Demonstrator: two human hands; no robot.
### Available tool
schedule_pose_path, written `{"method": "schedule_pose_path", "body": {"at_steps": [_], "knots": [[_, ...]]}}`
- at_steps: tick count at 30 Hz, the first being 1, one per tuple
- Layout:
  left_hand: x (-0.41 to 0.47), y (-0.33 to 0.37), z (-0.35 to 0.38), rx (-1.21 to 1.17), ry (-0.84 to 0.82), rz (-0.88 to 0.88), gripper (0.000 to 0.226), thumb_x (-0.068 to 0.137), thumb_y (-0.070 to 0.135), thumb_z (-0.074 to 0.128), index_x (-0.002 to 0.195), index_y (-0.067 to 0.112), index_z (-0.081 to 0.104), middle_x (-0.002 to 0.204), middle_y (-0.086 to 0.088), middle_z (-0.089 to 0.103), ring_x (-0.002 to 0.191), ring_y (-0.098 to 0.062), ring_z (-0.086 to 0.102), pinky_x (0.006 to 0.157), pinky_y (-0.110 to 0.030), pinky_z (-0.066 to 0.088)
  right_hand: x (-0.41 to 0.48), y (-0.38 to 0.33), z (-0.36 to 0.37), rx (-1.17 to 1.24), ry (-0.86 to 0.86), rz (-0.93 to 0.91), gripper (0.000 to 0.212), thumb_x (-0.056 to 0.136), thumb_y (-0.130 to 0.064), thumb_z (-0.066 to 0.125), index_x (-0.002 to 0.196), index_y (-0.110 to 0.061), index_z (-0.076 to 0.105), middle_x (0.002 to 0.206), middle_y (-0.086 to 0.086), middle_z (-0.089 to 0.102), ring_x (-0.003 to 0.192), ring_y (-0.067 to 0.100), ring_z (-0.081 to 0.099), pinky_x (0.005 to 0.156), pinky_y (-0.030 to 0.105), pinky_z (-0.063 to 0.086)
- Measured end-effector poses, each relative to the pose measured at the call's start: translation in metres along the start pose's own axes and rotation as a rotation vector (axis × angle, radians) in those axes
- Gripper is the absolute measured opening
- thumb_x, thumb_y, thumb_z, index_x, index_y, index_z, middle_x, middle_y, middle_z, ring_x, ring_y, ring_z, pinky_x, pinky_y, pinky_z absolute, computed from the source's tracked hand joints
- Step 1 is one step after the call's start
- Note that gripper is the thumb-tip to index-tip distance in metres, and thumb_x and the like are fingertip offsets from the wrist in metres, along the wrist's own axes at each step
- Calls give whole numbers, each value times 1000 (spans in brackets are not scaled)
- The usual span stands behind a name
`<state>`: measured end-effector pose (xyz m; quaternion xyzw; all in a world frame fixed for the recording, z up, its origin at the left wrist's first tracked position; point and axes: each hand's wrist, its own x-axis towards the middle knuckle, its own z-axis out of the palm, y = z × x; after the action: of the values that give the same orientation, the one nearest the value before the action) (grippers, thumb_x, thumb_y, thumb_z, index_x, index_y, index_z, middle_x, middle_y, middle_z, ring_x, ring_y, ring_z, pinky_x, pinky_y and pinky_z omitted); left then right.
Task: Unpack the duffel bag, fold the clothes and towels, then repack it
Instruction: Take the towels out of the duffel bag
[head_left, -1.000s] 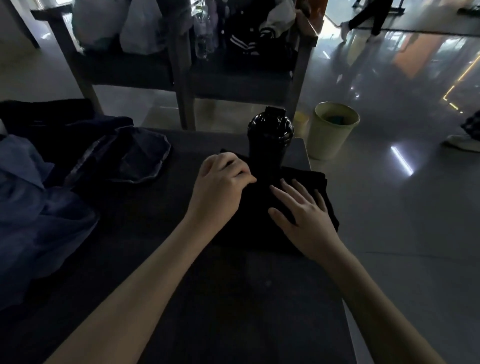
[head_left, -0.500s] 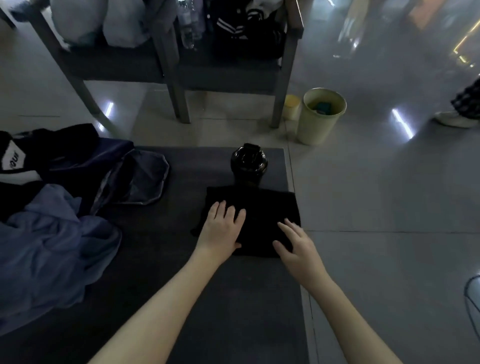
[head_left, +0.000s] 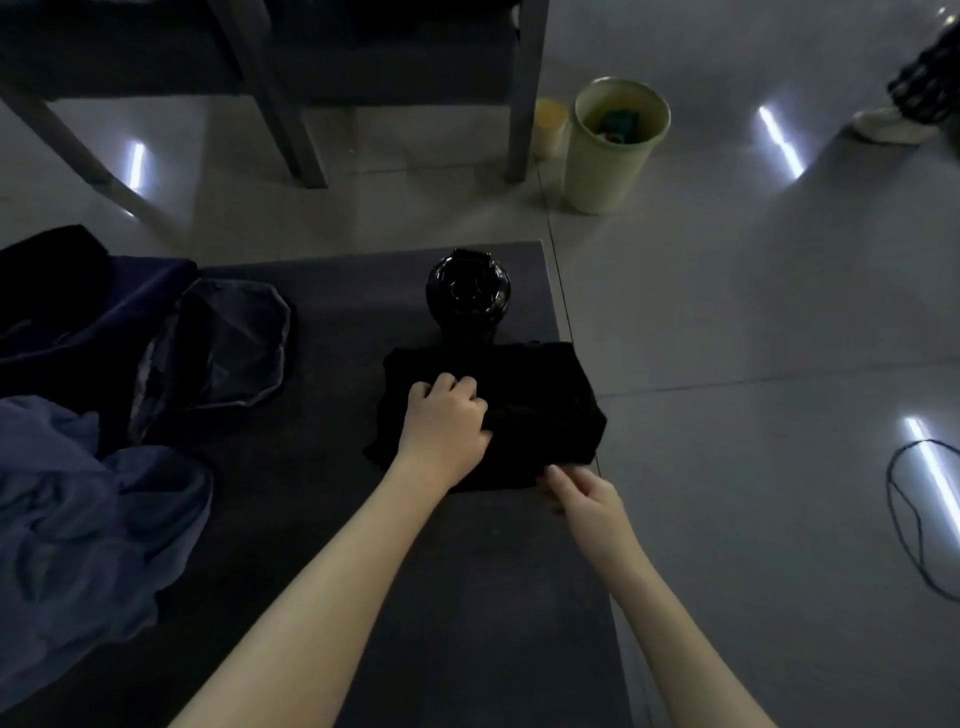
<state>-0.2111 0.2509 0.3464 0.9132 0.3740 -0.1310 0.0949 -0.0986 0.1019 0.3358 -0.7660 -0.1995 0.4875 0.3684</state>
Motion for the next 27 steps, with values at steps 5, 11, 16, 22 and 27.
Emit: {"method": "schedule_pose_path", "body": {"at_steps": [5, 11, 16, 22, 27], "knots": [[6, -8, -2, -158, -12, -28, 37, 96, 39, 42, 118, 18, 63, 124, 4, 54, 121, -19, 41, 99, -38, 32, 10, -24, 26, 334, 89, 52, 37, 95, -31, 54, 129, -18, 51, 117, -5, 62, 111, 14, 59, 101, 38, 47], [6, -8, -9, -294, -79, -44, 56, 97, 55, 28, 148, 34, 23, 135, 1, 53, 126, -25, 42, 102, -43, 30, 17, -43, 49, 521, 164, 7, 46, 89, -36, 61, 132, -30, 48, 127, -7, 57, 119, 11, 53, 104, 36, 43], [3, -12, -6, -193, -98, 25, 52, 99, 51, 22, 148, 34, 25, 141, 0, 42, 128, -23, 35, 102, -41, 28, 26, -52, 56, 640, 258, 34, 61, 81, -33, 72, 135, -24, 45, 123, -5, 60, 116, 13, 56, 101, 36, 45], [-2, -15, -9, -290, -197, 131, 56, 98, 47, 31, 151, 31, 19, 152, 3, 29, 139, -19, 20, 113, -38, 15, 36, -56, 55, 534, 203, 89, 50, 77, -29, 77, 121, -15, 58, 111, 1, 67, 103, 14, 63, 87, 29, 52], [-10, -41, -4, -191, -85, 114, 51, 101, 41, 28, 150, 34, 18, 158, 9, 16, 147, -17, 3, 117, -41, -6, 39, -62, 59, 371, 261, 38, 51, 83, -35, 69, 129, -19, 52, 114, -5, 62, 106, 13, 58, 91, 29, 48]]}}
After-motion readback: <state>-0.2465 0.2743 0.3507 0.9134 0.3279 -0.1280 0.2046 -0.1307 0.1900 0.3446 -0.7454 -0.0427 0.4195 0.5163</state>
